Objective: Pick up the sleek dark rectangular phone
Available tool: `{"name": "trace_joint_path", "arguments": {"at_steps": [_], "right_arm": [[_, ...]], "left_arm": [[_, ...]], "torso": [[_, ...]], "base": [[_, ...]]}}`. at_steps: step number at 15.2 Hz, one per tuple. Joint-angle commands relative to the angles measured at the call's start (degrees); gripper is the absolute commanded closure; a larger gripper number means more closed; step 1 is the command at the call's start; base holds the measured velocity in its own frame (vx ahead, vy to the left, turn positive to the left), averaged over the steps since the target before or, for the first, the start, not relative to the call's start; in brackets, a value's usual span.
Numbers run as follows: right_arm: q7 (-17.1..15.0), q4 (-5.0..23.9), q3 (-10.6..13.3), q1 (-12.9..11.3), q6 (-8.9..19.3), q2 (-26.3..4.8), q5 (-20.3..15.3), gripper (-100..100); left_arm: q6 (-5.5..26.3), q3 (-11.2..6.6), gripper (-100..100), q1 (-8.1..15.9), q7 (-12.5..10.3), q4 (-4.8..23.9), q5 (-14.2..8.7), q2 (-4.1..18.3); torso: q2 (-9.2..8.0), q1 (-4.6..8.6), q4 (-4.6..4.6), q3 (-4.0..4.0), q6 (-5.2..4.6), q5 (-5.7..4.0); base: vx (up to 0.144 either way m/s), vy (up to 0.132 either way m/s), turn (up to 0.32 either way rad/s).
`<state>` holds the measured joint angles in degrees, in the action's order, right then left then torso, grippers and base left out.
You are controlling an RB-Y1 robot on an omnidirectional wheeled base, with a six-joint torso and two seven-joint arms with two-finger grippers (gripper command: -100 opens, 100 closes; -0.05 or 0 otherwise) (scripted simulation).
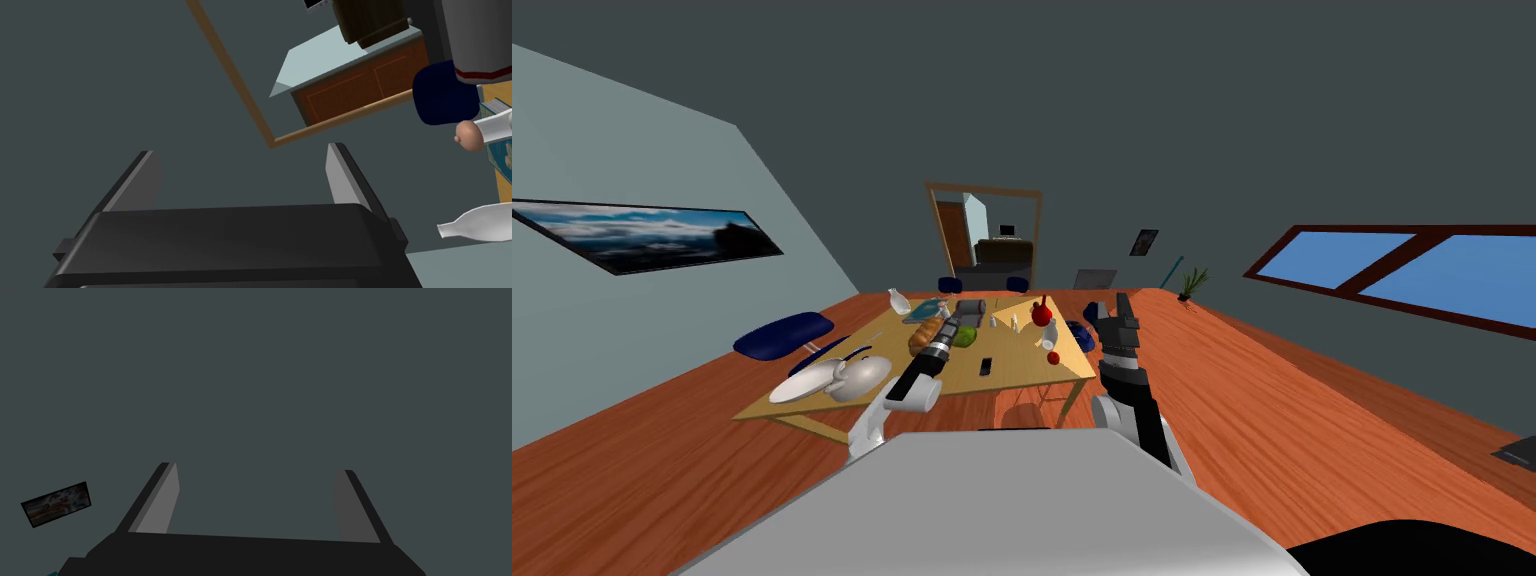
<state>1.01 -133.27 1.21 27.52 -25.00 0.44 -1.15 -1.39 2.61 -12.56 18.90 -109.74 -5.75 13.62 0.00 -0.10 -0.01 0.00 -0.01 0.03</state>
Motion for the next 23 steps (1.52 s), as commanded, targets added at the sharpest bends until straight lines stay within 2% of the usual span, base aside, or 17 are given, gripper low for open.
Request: {"name": "trace_joint_path", "arguments": {"at_steps": [1,3,4,5,6,8,9,11,12,14,15,17,18,20,21,22,23], "right_arm": [[0.0,0.0,0.0,0.0,0.0,0.0,0.0,0],[0.0,0.0,0.0,0.0,0.0,0.0,0.0,0],[0.0,0.0,0.0,0.0,0.0,0.0,0.0,0],[0.0,0.0,0.0,0.0,0.0,0.0,0.0,0],[0.0,0.0,0.0,0.0,0.0,0.0,0.0,0],[0.0,0.0,0.0,0.0,0.0,0.0,0.0,0],[0.0,0.0,0.0,0.0,0.0,0.0,0.0,0],[0.0,0.0,0.0,0.0,0.0,0.0,0.0,0],[0.0,0.0,0.0,0.0,0.0,0.0,0.0,0],[0.0,0.0,0.0,0.0,0.0,0.0,0.0,0],[0.0,0.0,0.0,0.0,0.0,0.0,0.0,0],[0.0,0.0,0.0,0.0,0.0,0.0,0.0,0],[0.0,0.0,0.0,0.0,0.0,0.0,0.0,0],[0.0,0.0,0.0,0.0,0.0,0.0,0.0,0],[0.0,0.0,0.0,0.0,0.0,0.0,0.0,0],[0.0,0.0,0.0,0.0,0.0,0.0,0.0,0],[0.0,0.0,0.0,0.0,0.0,0.0,0.0,0]], "left_arm": [[2.86,-0.04,-100,2.0,2.0,2.86,0.04,0.25],[3.47,-0.04,-100,2.0,2.0,3.97,0.04,0.25],[5.51,-0.21,-100,3.76,3.32,5.93,-0.09,0.66],[5.85,-0.21,-100,3.76,3.32,7.16,-0.09,0.66],[7.4,-0.38,-100,5.55,4.66,8.69,-0.22,1.02],[8.29,-0.38,-100,5.55,4.66,10.42,-0.22,1.02],[10.44,-0.56,-100,7.38,6.03,12.47,-0.35,1.34],[10.77,-0.56,-100,7.38,6.03,13.73,-0.35,1.34],[13.28,-0.73,-100,9.23,7.41,15.39,-0.48,1.62],[13.28,-0.73,-100,9.23,7.41,17.08,-0.48,1.62],[15.81,-0.91,-100,11.1,8.81,18.87,-0.62,1.86],[15.81,-0.91,-100,11.1,8.81,20.46,-0.62,1.86],[18.35,-1.1,-100,12.97,10.21,22.16,-0.75,2.05],[18.35,-1.1,-100,12.97,10.21,23.85,-0.75,2.05],[20.63,-1.28,-100,14.85,11.61,25.91,-0.88,2.21],[20.89,-1.28,-100,14.85,11.61,27.23,-0.88,2.21],[22.36,-1.46,-100,16.71,13.01,28.71,-1.01,2.34]], "torso": [[0.0,0.0,0.0,0.0,0.0,0.0],[-0.01,-0.01,0.01,-0.01,-0.01,0.0],[0.0,0.0,0.01,0.0,0.01,0.0],[0.01,0.01,0.01,0.0,-0.02,0.0],[0.0,0.0,0.0,0.0,-0.01,0.0],[-0.01,-0.04,0.01,-0.01,-0.01,0.0],[-0.01,-0.02,0.0,-0.01,0.02,0.0],[0.0,0.01,0.0,0.0,0.0,0.0],[0.0,0.02,0.0,0.0,0.01,-0.01],[0.0,0.02,0.0,0.0,-0.02,-0.01],[0.0,0.01,0.0,0.0,0.02,-0.01],[-0.01,0.02,0.01,-0.01,-0.01,-0.01],[0.0,0.02,0.0,0.0,0.02,0.0],[-0.02,0.01,0.01,-0.01,0.0,-0.01],[-0.01,0.01,0.01,-0.01,0.02,0.0],[0.0,0.02,0.01,-0.01,-0.01,-0.01],[-0.01,0.01,0.0,-0.01,0.0,0.0]], "base": [[-0.012,0.022,-0.166],[-0.011,0.02,-0.107],[-0.012,0.019,-0.115],[-0.014,0.021,-0.154],[-0.018,0.029,-0.206],[-0.014,0.026,-0.1],[-0.009,0.014,-0.092],[-0.01,0.015,-0.104],[-0.013,0.015,-0.151],[-0.013,0.018,-0.117],[-0.015,0.014,-0.116],[-0.013,0.016,-0.092],[-0.016,0.015,-0.146],[-0.016,0.02,-0.106],[-0.013,0.015,-0.133],[-0.016,0.019,-0.133],[-0.023,0.021,-0.178]]}}
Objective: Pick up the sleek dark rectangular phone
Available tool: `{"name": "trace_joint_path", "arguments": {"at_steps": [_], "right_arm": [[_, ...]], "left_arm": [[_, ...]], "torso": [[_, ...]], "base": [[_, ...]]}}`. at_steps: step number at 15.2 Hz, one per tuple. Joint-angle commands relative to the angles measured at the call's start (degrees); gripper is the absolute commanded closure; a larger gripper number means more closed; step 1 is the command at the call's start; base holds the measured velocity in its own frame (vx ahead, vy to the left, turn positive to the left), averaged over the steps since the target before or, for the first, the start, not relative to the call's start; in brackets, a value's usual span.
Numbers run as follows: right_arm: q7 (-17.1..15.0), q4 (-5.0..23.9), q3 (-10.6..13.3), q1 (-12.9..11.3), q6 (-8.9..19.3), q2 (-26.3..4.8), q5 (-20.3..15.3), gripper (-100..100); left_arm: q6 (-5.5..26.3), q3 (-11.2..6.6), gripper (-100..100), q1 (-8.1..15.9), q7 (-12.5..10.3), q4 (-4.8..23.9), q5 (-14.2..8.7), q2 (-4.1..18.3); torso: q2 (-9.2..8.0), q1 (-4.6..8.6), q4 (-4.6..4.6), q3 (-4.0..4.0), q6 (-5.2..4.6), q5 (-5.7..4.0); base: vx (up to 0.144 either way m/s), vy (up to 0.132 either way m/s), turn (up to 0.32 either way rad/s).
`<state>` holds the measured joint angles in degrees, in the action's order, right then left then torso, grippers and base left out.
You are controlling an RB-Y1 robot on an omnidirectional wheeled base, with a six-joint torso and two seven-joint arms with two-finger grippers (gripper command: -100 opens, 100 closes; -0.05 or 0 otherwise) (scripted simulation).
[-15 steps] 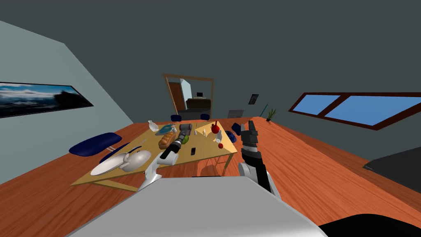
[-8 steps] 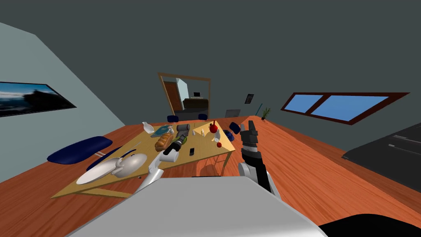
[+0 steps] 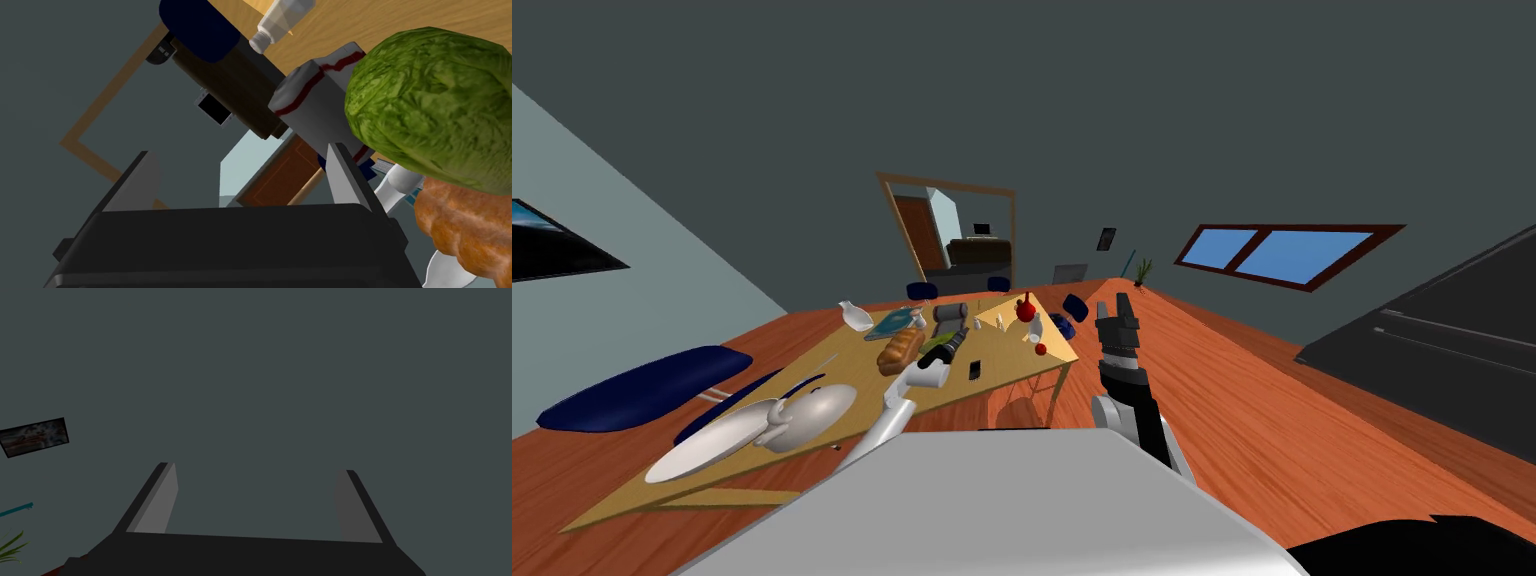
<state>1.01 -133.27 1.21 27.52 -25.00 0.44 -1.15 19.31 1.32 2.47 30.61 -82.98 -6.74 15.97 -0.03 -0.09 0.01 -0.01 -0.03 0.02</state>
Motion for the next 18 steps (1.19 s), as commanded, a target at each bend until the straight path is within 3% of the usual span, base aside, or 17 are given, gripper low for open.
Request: {"name": "trace_joint_path", "arguments": {"at_steps": [1,3,4,5,6,8,9,11,12,14,15,18], "right_arm": [[0.0,0.0,0.0,0.0,0.0,0.0,0.0,0],[0.0,0.0,0.0,0.01,0.0,0.0,0.0,0],[0.0,0.0,0.0,0.01,0.0,0.0,0.0,0],[0.0,0.0,0.0,0.0,0.0,0.0,0.0,0],[0.0,0.0,0.0,0.0,0.0,0.0,0.0,0],[0.0,0.0,0.0,0.0,0.0,0.0,0.0,0],[0.0,0.0,0.0,0.01,0.0,0.0,0.0,0],[0.0,0.0,0.0,0.0,0.0,0.0,0.0,0],[0.0,0.0,0.0,0.01,0.0,0.0,0.0,0],[0.0,0.0,0.0,0.0,0.0,0.0,0.0,0],[0.0,0.0,0.0,0.01,0.0,0.0,0.0,0],[0.0,0.0,0.0,0.0,0.0,0.0,0.0,0]], "left_arm": [[2.71,-0.17,-100,1.69,1.3,2.86,-0.02,-0.01],[2.71,-0.17,-100,1.69,1.3,3.84,-0.02,-0.01],[5.22,-0.35,-100,3.54,2.69,5.81,-0.15,0.08],[5.22,-0.35,-100,3.54,2.69,7.08,-0.15,0.08],[6.8,-0.52,-100,5.37,4.06,8.58,-0.27,0.14],[7.7,-0.52,-100,5.37,4.06,10.47,-0.27,0.14],[9.89,-0.69,-100,7.17,5.4,12.17,-0.4,0.18],[10.14,-0.69,-100,7.17,5.4,13.71,-0.4,0.18],[12.45,-0.86,-100,8.93,6.72,15.56,-0.52,0.19],[12.52,-0.86,-100,8.93,6.72,16.88,-0.52,0.19],[14.84,-1.03,-100,10.65,8.01,19.08,-0.64,0.18],[17.09,-1.18,-100,12.31,9.25,22.95,-0.75,0.14]], "torso": [[0.0,0.0,0.0,0.0,0.0,0.0],[0.0,-0.01,-0.01,0.0,0.04,0.0],[0.02,0.01,-0.01,0.01,0.05,0.0],[0.03,0.03,-0.01,0.02,0.01,0.0],[0.03,0.03,-0.01,0.02,0.02,0.0],[0.0,0.01,0.0,0.0,0.01,0.0],[0.0,0.0,-0.01,0.0,0.05,0.0],[0.01,0.01,0.0,0.0,0.02,0.0],[0.01,0.02,-0.01,0.01,0.04,0.0],[0.0,0.02,0.0,0.0,0.02,0.0],[0.01,0.01,-0.01,0.01,0.05,0.0],[0.0,0.03,0.0,0.0,0.0,0.0]], "base": [[-0.023,0.024,-0.18],[-0.011,0.014,-0.032],[-0.01,0.008,-0.121],[-0.012,0.012,-0.158],[-0.019,0.016,-0.191],[-0.02,0.02,-0.112],[-0.017,0.016,-0.088],[-0.016,0.015,-0.103],[-0.018,0.011,-0.151],[-0.015,0.016,-0.097],[-0.014,0.01,-0.122],[-0.02,0.014,-0.158]]}}
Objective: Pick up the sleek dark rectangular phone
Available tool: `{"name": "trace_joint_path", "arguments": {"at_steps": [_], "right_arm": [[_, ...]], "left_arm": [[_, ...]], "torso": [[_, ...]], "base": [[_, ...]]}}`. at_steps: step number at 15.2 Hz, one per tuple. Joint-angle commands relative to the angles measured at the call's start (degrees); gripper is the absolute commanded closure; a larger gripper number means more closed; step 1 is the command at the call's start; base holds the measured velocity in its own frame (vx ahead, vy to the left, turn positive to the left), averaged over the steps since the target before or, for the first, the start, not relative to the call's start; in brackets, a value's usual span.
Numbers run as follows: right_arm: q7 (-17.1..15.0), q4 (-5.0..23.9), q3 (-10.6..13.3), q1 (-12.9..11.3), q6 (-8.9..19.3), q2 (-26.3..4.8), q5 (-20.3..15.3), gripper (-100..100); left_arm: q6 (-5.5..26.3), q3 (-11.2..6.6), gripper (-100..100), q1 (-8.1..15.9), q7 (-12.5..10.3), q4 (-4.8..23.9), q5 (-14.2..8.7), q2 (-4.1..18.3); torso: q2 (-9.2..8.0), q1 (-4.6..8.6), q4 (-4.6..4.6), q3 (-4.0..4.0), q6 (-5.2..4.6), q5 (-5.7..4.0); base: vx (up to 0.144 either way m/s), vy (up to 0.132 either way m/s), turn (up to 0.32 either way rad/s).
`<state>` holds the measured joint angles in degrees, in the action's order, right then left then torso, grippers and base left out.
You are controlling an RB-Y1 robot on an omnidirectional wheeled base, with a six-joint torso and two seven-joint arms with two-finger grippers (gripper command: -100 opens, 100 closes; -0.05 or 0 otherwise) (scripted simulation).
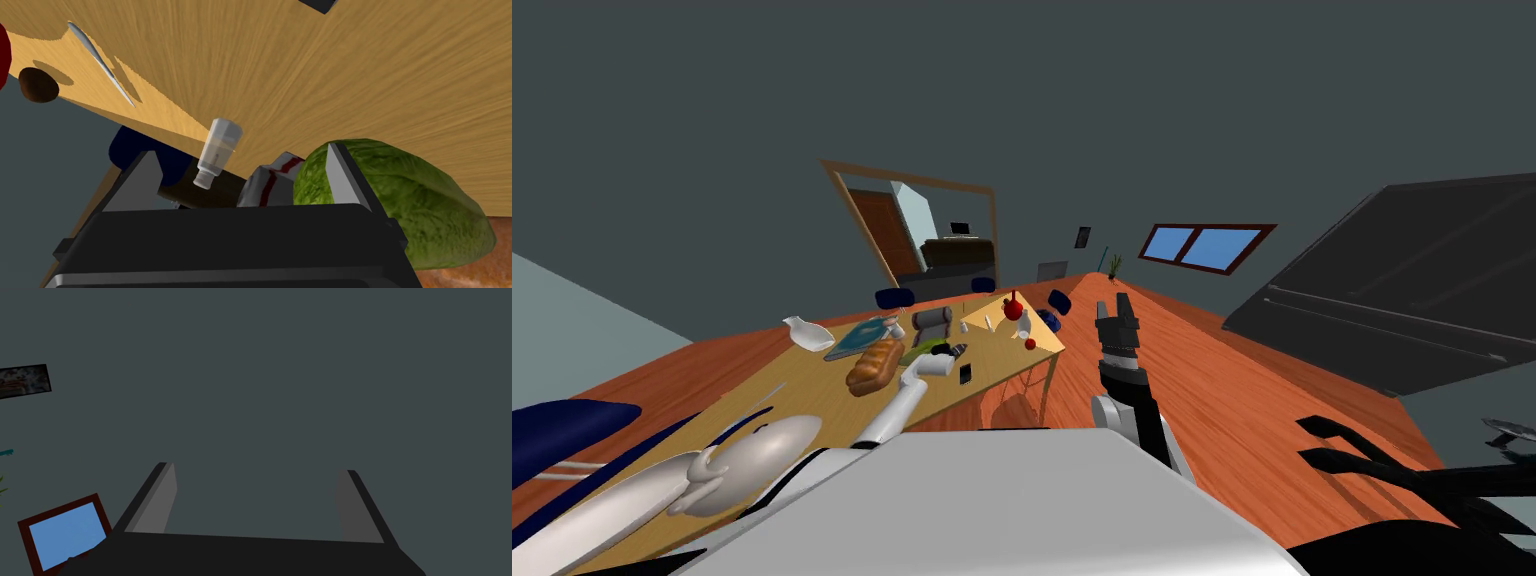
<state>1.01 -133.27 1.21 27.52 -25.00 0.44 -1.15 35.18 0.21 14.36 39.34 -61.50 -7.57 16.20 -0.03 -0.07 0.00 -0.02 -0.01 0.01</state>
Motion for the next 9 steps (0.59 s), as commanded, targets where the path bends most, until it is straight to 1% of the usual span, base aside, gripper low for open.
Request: {"name": "trace_joint_path", "arguments": {"at_steps": [1,2,3,5,6,7,8,9], "right_arm": [[0.0,0.0,0.0,0.0,0.0,0.0,0.0,0],[0.0,0.0,0.0,0.0,0.0,0.0,0.0,0],[0.0,0.0,0.0,0.0,0.0,0.0,0.0,0],[0.0,0.0,0.0,0.0,0.0,0.0,0.0,0],[0.0,0.0,0.0,0.01,0.0,0.0,0.0,0],[0.0,0.0,0.0,0.0,0.0,0.0,0.0,0],[0.0,0.0,0.0,0.0,0.0,0.0,0.0,0],[0.0,0.0,0.0,0.01,0.0,0.0,0.0,0]], "left_arm": [[2.86,-0.23,-100,2.02,1.72,2.86,-0.03,-0.13],[3.4,-0.23,-100,2.02,1.72,4.35,-0.03,-0.13],[4.85,-0.37,-100,3.56,2.87,5.89,-0.14,-0.2],[5.48,-0.37,-100,3.56,2.87,7.1,-0.14,-0.2],[7.46,-0.51,-100,5.02,3.97,9.04,-0.24,-0.27],[7.46,-0.51,-100,5.02,3.97,9.72,-0.24,-0.27],[7.46,-0.51,-100,5.02,3.97,9.72,-0.24,-0.27],[9.32,-0.64,-100,6.4,5.0,11.41,-0.34,-0.36]], "torso": [[0.0,0.0,0.0,0.0,0.0,0.0],[0.0,-0.01,0.0,0.0,-0.02,0.0],[0.0,-0.01,0.0,0.0,0.01,0.0],[-0.01,-0.01,0.0,-0.01,0.0,0.01],[0.0,0.0,0.0,0.0,0.03,0.0],[0.01,0.01,0.0,0.0,0.0,0.0],[0.01,0.01,0.0,0.0,0.01,0.0],[0.02,0.01,0.0,0.01,0.02,0.0]], "base": [[-0.022,0.018,-0.172],[-0.021,0.019,-0.126],[-0.024,0.018,-0.136],[-0.018,0.014,-0.087],[-0.016,0.008,-0.1],[-0.015,0.011,-0.111],[-0.01,0.009,-0.036],[-0.013,0.008,-0.085]]}}
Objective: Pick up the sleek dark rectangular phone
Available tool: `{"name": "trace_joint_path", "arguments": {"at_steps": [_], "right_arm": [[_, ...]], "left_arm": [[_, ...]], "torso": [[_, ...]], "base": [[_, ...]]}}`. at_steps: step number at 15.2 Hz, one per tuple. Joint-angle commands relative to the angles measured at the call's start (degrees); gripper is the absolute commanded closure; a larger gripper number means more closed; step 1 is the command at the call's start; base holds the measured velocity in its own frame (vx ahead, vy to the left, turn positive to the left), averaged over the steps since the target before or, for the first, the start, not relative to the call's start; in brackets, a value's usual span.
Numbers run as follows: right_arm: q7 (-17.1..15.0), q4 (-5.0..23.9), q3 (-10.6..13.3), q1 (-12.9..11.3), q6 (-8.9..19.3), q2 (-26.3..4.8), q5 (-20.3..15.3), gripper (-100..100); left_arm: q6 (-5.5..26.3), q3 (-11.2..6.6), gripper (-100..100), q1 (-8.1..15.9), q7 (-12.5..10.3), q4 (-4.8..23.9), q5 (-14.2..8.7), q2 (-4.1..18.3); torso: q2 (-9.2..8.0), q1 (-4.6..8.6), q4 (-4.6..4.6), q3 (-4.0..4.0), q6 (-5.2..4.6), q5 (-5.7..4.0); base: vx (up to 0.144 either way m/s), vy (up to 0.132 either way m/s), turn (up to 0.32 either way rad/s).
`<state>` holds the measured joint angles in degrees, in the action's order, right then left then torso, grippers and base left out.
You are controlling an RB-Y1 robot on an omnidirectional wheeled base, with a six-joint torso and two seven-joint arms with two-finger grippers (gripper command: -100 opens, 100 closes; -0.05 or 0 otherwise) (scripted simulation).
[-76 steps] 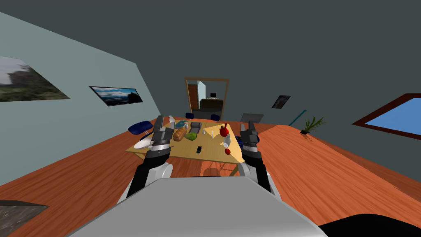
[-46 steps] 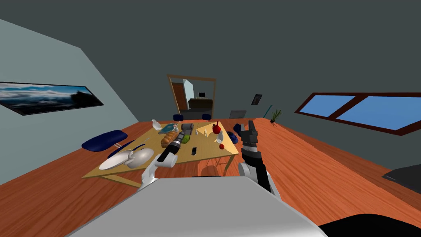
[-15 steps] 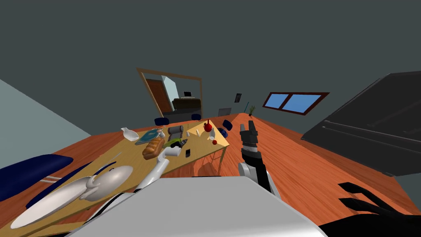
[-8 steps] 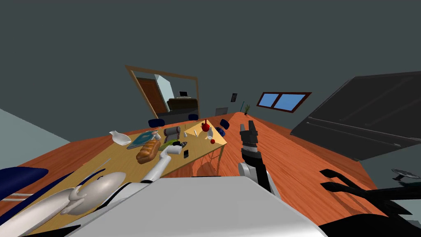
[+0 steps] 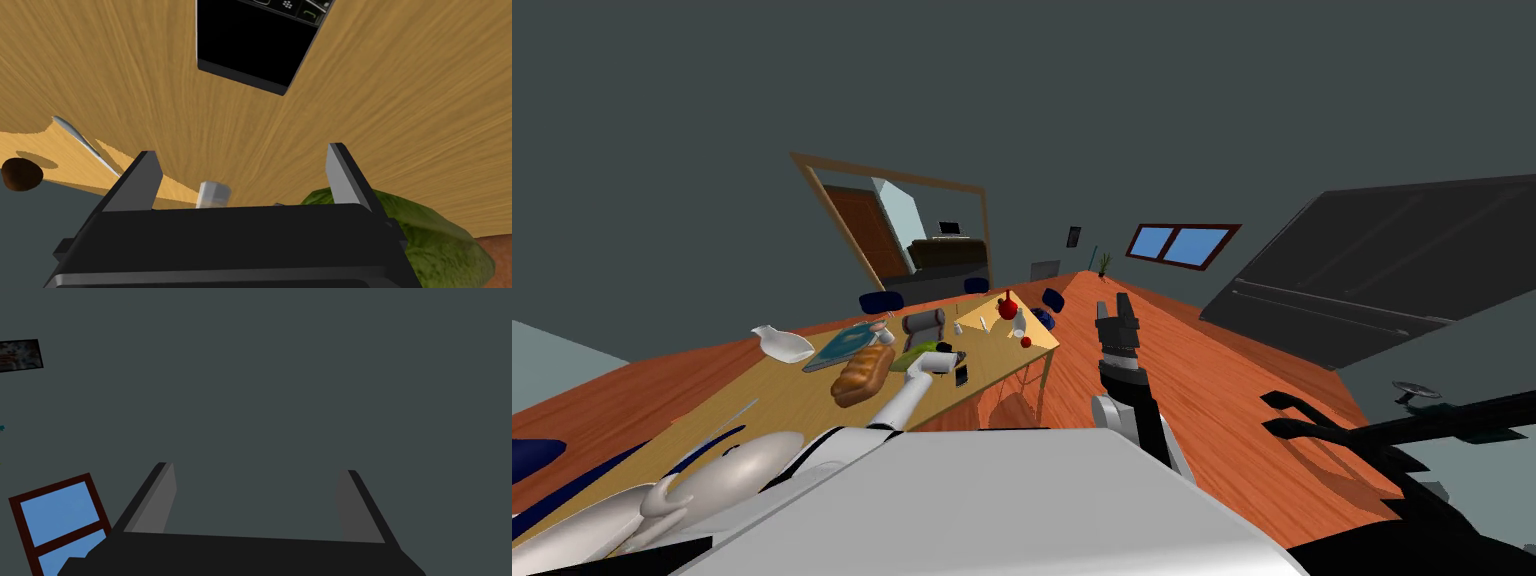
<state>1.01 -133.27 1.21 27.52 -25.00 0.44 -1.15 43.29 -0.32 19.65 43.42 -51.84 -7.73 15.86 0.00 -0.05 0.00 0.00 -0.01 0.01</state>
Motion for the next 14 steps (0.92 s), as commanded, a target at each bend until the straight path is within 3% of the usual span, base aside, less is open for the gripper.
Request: {"name": "trace_joint_path", "arguments": {"at_steps": [1,2,3,11,14], "right_arm": [[0.0,0.0,0.0,0.0,0.0,0.0,0.0,0],[0.0,0.0,0.0,0.0,0.0,0.0,0.0,0],[0.0,0.0,0.0,0.0,0.0,0.0,0.0,0],[0.0,0.0,0.0,0.0,0.0,0.0,0.0,0],[0.0,0.0,0.0,0.0,0.0,0.0,0.0,0]], "left_arm": [[1.21,-0.1,-100,1.11,0.92,2.52,-0.17,-0.02],[1.21,-0.1,-100,1.11,0.92,2.52,-0.17,-0.02],[2.96,-0.22,-100,2.4,1.89,4.51,-0.26,-0.11],[8.51,-0.6,-100,6.49,4.96,12.14,-0.55,-0.47],[9.49,-0.67,-100,7.21,5.5,13.43,-0.6,-0.54]], "torso": [[0.0,0.0,0.0,0.0,0.0,0.0],[0.0,0.0,0.0,0.0,0.01,0.0],[0.01,0.0,-0.01,0.0,0.02,0.0],[0.0,-0.01,0.0,0.0,0.02,0.0],[0.01,0.01,0.0,0.0,0.01,0.0]], "base": [[-0.012,0.009,-0.125],[-0.009,0.008,-0.052],[-0.012,0.007,-0.076],[-0.014,0.011,-0.101],[-0.009,0.006,-0.069]]}}
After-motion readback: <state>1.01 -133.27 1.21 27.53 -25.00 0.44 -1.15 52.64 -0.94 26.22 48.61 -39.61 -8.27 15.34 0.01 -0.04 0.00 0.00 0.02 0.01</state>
